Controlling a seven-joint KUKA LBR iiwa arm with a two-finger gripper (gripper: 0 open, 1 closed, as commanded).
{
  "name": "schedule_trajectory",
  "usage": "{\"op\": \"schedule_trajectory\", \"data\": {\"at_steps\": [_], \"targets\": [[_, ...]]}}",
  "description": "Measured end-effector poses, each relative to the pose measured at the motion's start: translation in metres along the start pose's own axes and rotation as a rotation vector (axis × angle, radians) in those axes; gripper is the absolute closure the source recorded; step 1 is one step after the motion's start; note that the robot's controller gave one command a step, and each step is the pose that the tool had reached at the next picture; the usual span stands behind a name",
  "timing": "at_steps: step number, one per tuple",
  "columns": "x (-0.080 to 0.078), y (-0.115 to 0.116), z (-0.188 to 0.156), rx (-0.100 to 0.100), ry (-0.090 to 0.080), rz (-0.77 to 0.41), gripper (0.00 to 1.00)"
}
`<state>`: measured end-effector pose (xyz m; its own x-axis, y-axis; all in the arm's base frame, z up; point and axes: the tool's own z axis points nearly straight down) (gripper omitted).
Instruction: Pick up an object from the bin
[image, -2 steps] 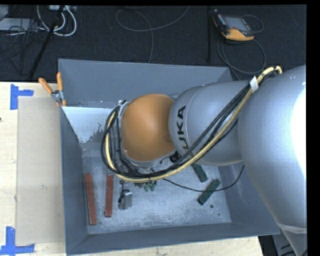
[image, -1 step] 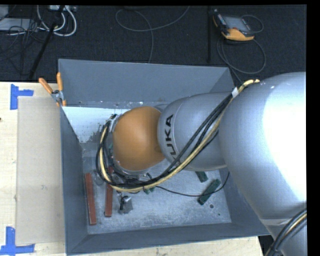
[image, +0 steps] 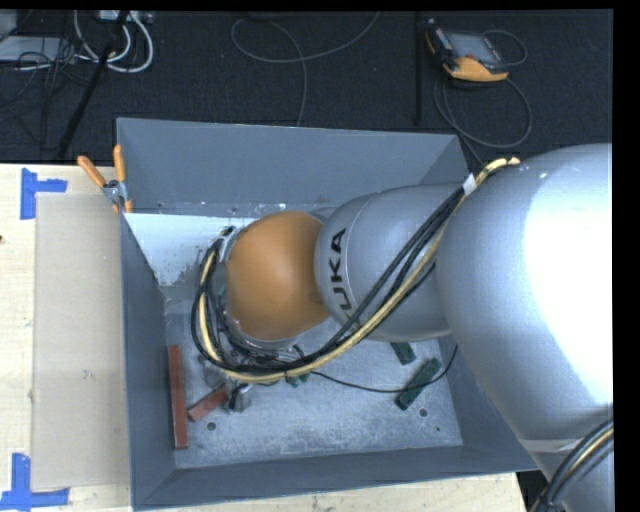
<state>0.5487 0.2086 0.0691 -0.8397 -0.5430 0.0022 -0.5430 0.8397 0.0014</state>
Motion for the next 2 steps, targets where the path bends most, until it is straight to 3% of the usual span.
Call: {"op": "schedule_trajectory", "data": {"at_steps": [1, 2], "targets": [[-0.042, -0.045, -0.123, 0.006, -0.013, -0.065, 1.0], [-0.041, -0.029, -0.154, 0.002, -0.008, -0.085, 1.0]]}}
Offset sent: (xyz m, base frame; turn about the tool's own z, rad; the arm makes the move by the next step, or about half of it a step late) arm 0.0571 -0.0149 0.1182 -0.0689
